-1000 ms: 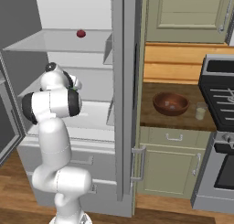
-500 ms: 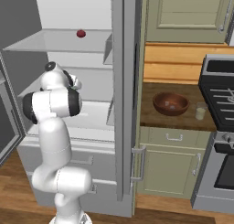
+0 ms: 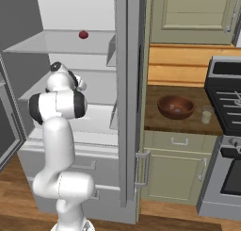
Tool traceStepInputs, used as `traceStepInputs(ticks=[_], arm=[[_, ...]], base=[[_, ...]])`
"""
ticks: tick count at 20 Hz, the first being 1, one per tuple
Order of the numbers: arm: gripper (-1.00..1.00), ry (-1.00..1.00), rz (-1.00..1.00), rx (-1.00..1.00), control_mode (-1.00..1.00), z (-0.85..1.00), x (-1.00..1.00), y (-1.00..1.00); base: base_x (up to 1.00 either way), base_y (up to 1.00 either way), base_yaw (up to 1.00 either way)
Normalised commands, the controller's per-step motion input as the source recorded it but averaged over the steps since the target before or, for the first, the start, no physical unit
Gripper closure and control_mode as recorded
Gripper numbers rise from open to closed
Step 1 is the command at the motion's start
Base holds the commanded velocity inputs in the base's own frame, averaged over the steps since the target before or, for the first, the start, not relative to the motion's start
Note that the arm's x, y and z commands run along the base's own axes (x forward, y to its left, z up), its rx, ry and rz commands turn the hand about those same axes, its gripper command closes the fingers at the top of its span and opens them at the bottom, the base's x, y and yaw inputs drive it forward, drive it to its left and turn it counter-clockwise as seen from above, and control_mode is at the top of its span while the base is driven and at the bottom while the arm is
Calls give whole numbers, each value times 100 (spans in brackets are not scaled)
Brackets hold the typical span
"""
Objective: Grab a lemon wedge from the fridge and one ice cube from the ice bowl, and put them in the glass of lemonade.
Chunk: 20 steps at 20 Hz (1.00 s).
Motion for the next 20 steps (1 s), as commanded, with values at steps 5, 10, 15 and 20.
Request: traceStepInputs(ticks=[5,10,15,20], arm=[[-100,0,-2,0,-100,-11,10,0],[100,0,-1,0,-100,-21,2,0],[100,0,-1,0,-100,-18,0,0],[100,1,0,0,-100,-18,-3,0]], base=[[0,0,0],[0,0,0],[0,0,0],[0,0,0]])
